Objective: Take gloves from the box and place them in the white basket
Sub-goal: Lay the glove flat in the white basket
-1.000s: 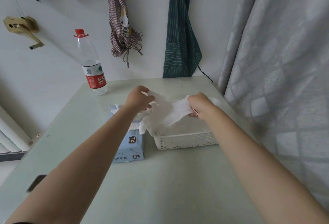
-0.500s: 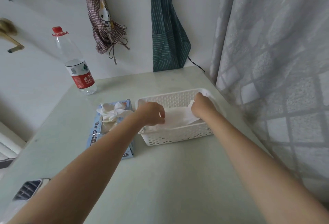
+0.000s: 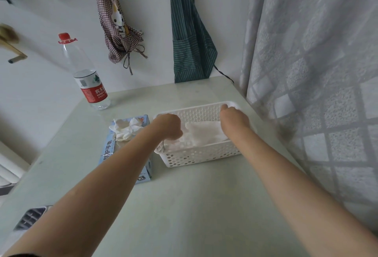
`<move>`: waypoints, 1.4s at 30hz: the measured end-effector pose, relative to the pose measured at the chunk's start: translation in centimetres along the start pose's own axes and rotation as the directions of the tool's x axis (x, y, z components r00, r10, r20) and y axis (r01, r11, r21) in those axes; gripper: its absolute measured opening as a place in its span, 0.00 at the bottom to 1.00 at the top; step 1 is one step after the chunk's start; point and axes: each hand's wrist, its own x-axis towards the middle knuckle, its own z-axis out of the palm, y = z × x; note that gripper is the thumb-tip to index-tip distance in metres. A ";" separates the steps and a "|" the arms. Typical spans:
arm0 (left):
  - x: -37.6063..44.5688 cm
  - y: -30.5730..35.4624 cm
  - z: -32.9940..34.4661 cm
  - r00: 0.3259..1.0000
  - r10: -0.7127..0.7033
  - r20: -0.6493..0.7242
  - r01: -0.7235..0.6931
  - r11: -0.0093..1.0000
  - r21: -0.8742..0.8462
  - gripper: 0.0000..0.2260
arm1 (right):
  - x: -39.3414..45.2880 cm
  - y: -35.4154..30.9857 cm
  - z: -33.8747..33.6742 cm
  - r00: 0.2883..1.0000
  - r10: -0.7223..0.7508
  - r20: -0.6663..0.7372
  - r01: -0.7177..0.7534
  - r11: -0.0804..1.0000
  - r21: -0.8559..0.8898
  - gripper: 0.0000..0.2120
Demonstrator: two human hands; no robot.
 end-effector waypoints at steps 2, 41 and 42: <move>0.0 0.3 0.0 0.999 0.031 -0.042 -0.030 0.999 0.039 0.11 | 0.1 0.0 -0.1 1.000 -0.010 0.018 0.010 1.000 -0.015 0.18; -8.0 -16.9 3.4 0.830 -0.432 -0.353 0.140 0.773 -0.618 0.13 | -1.3 -22.2 -0.2 0.916 -0.393 0.077 0.383 0.916 0.117 0.13; -8.1 -16.9 3.6 0.839 -0.409 -0.358 0.118 0.780 -0.615 0.15 | -1.3 -22.1 -0.1 0.927 -0.365 0.088 0.363 0.931 0.042 0.13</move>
